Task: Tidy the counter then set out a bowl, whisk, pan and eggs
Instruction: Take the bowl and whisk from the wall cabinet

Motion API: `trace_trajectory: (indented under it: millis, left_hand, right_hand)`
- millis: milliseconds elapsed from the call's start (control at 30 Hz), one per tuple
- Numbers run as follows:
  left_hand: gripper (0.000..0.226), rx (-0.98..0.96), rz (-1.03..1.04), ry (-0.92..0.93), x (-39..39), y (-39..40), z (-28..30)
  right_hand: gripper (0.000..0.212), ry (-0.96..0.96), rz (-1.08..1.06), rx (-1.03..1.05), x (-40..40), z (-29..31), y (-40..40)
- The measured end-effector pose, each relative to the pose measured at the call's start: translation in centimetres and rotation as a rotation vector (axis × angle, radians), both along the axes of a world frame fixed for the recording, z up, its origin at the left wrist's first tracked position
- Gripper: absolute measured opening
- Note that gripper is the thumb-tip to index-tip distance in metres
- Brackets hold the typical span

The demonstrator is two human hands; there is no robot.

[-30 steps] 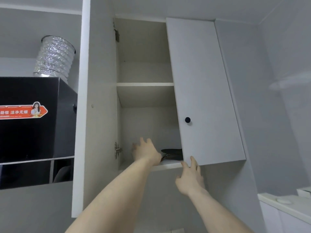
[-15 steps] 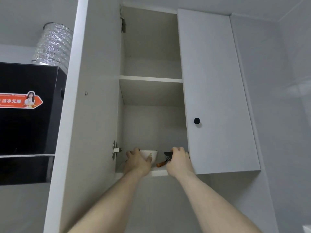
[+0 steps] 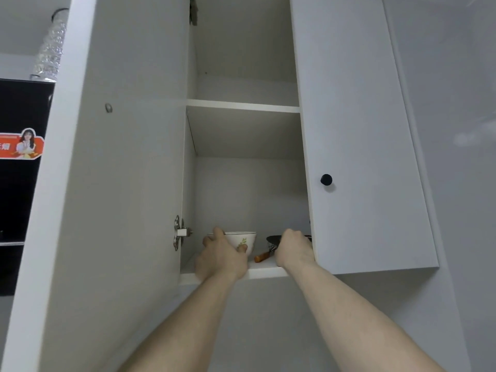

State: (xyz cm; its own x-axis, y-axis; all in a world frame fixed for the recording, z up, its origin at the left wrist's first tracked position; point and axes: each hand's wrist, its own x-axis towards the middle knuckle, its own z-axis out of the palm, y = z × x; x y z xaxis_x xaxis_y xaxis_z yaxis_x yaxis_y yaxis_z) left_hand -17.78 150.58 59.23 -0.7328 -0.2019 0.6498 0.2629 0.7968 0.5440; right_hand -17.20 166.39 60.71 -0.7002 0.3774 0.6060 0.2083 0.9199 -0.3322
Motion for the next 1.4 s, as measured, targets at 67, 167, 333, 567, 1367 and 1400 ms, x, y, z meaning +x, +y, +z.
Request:
trace_trajectory:
  millis: [67, 167, 333, 567, 1367, 1400]
  left_hand:
    - [0.052, 0.001, -0.002, 0.001, -0.1, 0.0, -0.1]
    - [0.052, 0.003, 0.000, 0.005, -0.1, 0.0, -0.3]
    - [0.052, 0.017, -0.006, 0.002, -0.2, 0.0, -0.4]
    - [0.048, 0.033, 0.032, 0.036, 0.3, 0.2, -0.5]
    - [0.054, 0.043, 0.045, 0.026, -0.2, 0.3, -0.4]
    - [0.054, 0.041, 0.044, 0.027, -0.3, 0.3, -0.4]
  right_hand:
    - [0.022, -0.001, -0.007, 0.007, 0.0, -0.1, 0.0]
    - [0.024, -0.003, -0.015, 0.026, -0.1, -0.1, 0.0]
    - [0.024, 0.002, -0.029, 0.114, 0.1, 0.0, -0.2]
    - [0.033, 0.024, 0.263, 0.106, -0.9, 0.8, -2.3]
    - [0.032, 0.191, 0.246, -0.417, -1.2, 0.2, -2.3]
    - [0.034, 0.219, 0.261, -0.450, -1.2, 0.3, -2.2]
